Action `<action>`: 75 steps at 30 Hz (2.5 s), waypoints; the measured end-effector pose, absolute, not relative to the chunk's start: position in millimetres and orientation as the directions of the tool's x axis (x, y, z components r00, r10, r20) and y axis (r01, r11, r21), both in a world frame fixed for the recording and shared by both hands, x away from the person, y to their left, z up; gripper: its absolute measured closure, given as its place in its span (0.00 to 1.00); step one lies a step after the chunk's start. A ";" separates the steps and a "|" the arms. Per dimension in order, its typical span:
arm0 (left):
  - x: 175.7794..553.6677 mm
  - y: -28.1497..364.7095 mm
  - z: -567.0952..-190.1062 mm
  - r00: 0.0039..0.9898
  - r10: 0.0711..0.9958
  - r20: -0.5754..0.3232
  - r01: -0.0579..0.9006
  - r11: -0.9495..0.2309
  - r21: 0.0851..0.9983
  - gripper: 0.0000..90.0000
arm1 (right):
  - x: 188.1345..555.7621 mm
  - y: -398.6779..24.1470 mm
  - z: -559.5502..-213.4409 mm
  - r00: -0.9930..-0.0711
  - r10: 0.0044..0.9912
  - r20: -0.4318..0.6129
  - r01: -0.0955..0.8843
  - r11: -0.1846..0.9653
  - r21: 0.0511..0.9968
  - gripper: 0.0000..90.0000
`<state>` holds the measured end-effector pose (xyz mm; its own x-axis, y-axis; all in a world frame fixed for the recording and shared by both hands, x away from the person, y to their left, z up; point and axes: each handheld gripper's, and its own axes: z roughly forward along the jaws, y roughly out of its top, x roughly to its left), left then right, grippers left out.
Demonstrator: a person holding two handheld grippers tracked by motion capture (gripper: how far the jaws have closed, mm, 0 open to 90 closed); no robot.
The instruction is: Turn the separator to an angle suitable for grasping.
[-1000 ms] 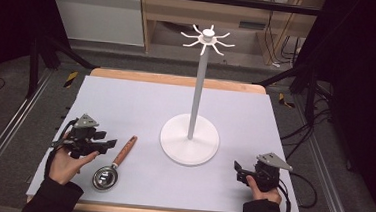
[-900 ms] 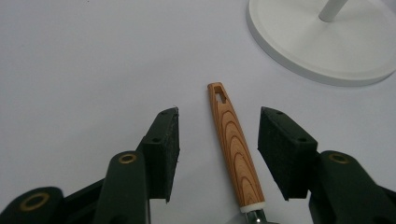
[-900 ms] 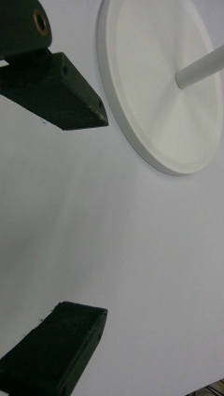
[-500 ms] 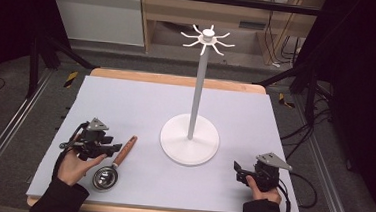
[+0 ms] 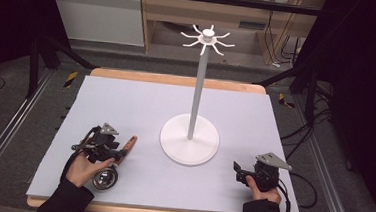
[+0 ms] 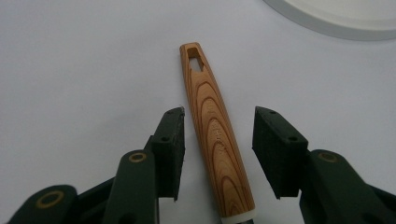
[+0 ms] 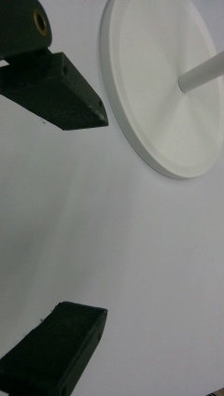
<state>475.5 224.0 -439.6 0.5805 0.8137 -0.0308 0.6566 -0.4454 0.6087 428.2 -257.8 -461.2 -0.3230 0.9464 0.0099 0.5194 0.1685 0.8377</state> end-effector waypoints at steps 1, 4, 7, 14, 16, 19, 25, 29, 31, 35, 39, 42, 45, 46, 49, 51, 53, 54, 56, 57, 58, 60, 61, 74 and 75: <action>476.1 223.4 -441.0 0.583 0.812 -0.030 0.658 -0.450 0.604 0.60 | 428.2 -257.7 -461.2 -0.323 0.946 0.011 0.520 0.168 0.838 0.09; 476.7 221.3 -443.9 0.582 0.813 -0.029 0.662 -0.452 0.598 0.60 | 428.3 -257.6 -461.2 -0.324 0.946 0.010 0.520 0.169 0.837 0.09; 477.8 219.3 -447.4 0.584 0.811 -0.026 0.666 -0.461 0.587 0.61 | 428.3 -257.4 -461.2 -0.324 0.946 0.013 0.522 0.168 0.836 0.09; 479.5 217.0 -453.4 0.582 0.813 -0.017 0.677 -0.473 0.563 0.65 | 428.5 -257.4 -461.1 -0.328 0.945 0.008 0.521 0.173 0.836 0.09; 479.6 216.6 -453.9 0.582 0.813 -0.017 0.680 -0.475 0.558 0.67 | 428.5 -257.4 -461.1 -0.328 0.945 0.008 0.521 0.174 0.835 0.09; 479.9 215.8 -455.4 0.581 0.814 -0.009 0.684 -0.482 0.547 0.69 | 428.5 -257.4 -461.2 -0.328 0.945 0.009 0.522 0.174 0.835 0.09; 480.9 216.6 -456.3 0.577 0.817 -0.021 0.692 -0.474 0.544 0.69 | 428.5 -257.1 -461.2 -0.330 0.944 0.010 0.524 0.175 0.833 0.09; 481.3 215.7 -457.7 0.579 0.815 -0.019 0.695 -0.481 0.533 0.67 | 428.4 -256.9 -461.1 -0.331 0.944 0.010 0.524 0.175 0.834 0.09; 480.7 216.0 -456.7 0.586 0.810 -0.025 0.695 -0.487 0.528 0.69 | 428.4 -256.8 -461.0 -0.331 0.944 0.011 0.524 0.174 0.834 0.09; 478.3 216.8 -453.5 0.597 0.802 -0.016 0.687 -0.502 0.525 0.73 | 428.2 -257.2 -460.8 -0.331 0.944 0.012 0.524 0.173 0.834 0.09; 478.1 216.9 -453.2 0.601 0.799 -0.014 0.685 -0.506 0.524 0.73 | 428.1 -257.2 -460.8 -0.333 0.943 0.013 0.524 0.174 0.834 0.09; 478.4 216.5 -453.1 0.602 0.798 -0.012 0.684 -0.508 0.524 0.73 | 428.2 -257.1 -460.7 -0.333 0.943 0.015 0.525 0.172 0.834 0.09; 479.5 215.2 -450.9 0.606 0.796 -0.008 0.682 -0.514 0.520 0.70 | 428.5 -257.2 -460.9 -0.333 0.943 0.015 0.527 0.172 0.832 0.09; 480.0 214.8 -448.9 0.609 0.794 -0.004 0.680 -0.519 0.517 0.69 | 428.5 -257.2 -460.9 -0.333 0.943 0.015 0.527 0.173 0.832 0.09; 481.0 215.1 -442.1 0.608 0.794 -0.006 0.673 -0.511 0.534 0.64 | 428.5 -257.3 -460.9 -0.333 0.943 0.016 0.527 0.172 0.832 0.09; 482.5 214.2 -435.8 0.609 0.793 0.004 0.668 -0.516 0.536 0.63 | 428.5 -257.2 -460.9 -0.334 0.942 0.016 0.528 0.173 0.832 0.09; 484.6 212.7 -430.3 0.610 0.792 0.010 0.668 -0.521 0.531 0.61 | 428.5 -257.2 -460.9 -0.335 0.942 0.015 0.527 0.174 0.832 0.09; 485.6 211.2 -428.3 0.607 0.795 0.010 0.669 -0.518 0.533 0.61 | 428.5 -257.2 -460.8 -0.335 0.942 0.016 0.527 0.173 0.832 0.09; 488.6 208.6 -425.3 0.609 0.793 0.015 0.670 -0.524 0.526 0.60 | 428.5 -257.5 -460.7 -0.335 0.942 0.018 0.527 0.172 0.833 0.09; 488.6 208.6 -425.3 0.609 0.793 0.015 0.670 -0.524 0.526 0.60 | 428.5 -257.4 -460.7 -0.335 0.942 0.019 0.527 0.171 0.832 0.09; 490.2 207.1 -424.7 0.608 0.793 0.019 0.671 -0.528 0.520 0.60 | 428.6 -257.4 -460.8 -0.336 0.942 0.019 0.528 0.172 0.832 0.09; 493.0 204.9 -424.1 0.614 0.789 0.023 0.673 -0.539 0.508 0.60 | 428.7 -257.4 -460.9 -0.338 0.941 0.019 0.528 0.173 0.831 0.09; 495.9 202.0 -425.6 0.610 0.792 0.028 0.675 -0.539 0.504 0.60 | 428.6 -257.2 -460.9 -0.338 0.941 0.021 0.528 0.171 0.832 0.09; 503.1 199.5 -437.9 0.608 0.793 0.032 0.697 -0.553 0.457 0.61 | 429.1 -257.0 -461.3 -0.340 0.940 0.019 0.530 0.175 0.830 0.09; 502.8 198.6 -439.8 0.608 0.793 0.027 0.700 -0.552 0.453 0.62 | 429.1 -256.7 -461.5 -0.341 0.940 0.019 0.530 0.176 0.829 0.09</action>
